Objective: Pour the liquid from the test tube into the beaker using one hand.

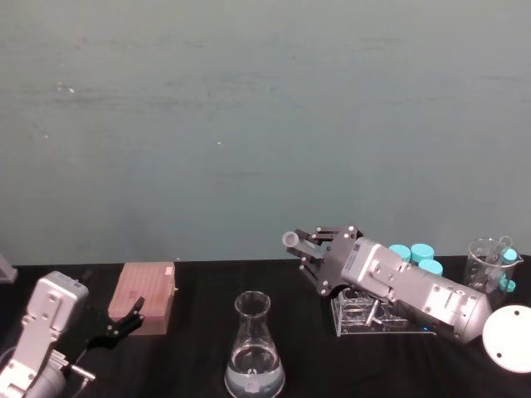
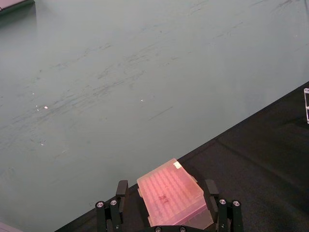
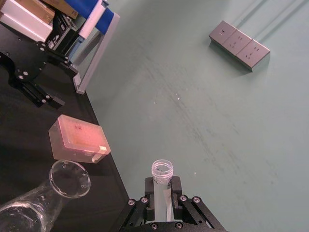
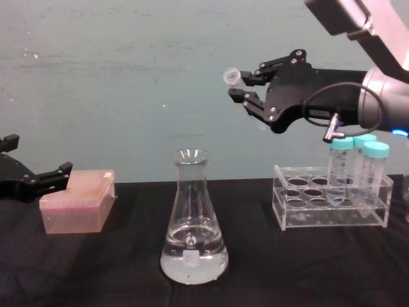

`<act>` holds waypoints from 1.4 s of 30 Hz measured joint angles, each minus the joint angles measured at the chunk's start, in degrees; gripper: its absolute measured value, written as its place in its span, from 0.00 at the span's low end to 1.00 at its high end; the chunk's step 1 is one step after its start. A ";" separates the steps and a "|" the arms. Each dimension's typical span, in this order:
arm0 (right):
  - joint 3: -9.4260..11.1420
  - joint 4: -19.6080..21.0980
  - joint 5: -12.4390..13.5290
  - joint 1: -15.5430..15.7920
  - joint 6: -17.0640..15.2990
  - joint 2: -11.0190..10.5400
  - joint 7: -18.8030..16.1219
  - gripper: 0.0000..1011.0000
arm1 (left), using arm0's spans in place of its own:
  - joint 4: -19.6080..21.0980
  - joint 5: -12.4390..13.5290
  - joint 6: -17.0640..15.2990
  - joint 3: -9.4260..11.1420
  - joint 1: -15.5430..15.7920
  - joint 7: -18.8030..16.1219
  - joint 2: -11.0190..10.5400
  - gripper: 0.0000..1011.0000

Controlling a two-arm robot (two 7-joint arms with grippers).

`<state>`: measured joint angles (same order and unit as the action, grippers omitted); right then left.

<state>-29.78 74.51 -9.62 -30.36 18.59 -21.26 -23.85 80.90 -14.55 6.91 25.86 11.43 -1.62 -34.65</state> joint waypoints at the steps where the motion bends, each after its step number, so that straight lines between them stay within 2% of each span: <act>1: -0.12 0.36 -0.39 0.12 -0.02 0.00 0.14 0.19 | 0.00 0.00 0.00 0.00 0.00 0.00 0.00 0.99; 15: -1.48 2.50 -3.67 1.07 0.31 -0.09 1.21 0.19 | 0.00 0.00 0.00 0.00 0.00 0.00 0.00 0.99; 20: -2.13 2.87 -6.13 1.37 0.64 -0.05 2.71 0.19 | 0.00 0.00 0.00 0.00 0.00 0.00 0.00 0.99; 22: -2.56 3.07 -8.05 1.62 1.04 -0.04 3.94 0.19 | 0.00 0.00 0.00 0.00 0.00 0.00 0.00 0.99; 27: -3.01 3.42 -10.21 2.00 1.57 -0.12 5.35 0.19 | 0.00 0.00 0.00 0.00 0.00 0.00 0.00 0.99; 32: -3.72 3.92 -14.30 2.58 2.28 -0.29 8.06 0.19 | 0.00 0.00 0.00 0.00 0.00 0.00 0.00 0.99; 33: -3.72 3.92 -14.30 2.58 2.28 -0.29 8.06 0.19 | 0.00 0.00 0.00 0.00 0.00 0.00 0.00 0.99; 42: -4.48 3.68 -20.98 2.94 1.67 -0.33 12.77 0.19 | 0.00 0.00 0.00 0.00 0.00 0.00 0.00 0.99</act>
<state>-34.26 78.19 -30.60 -27.42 20.26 -21.59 -11.08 80.90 -14.55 6.90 25.86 11.43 -1.62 -34.65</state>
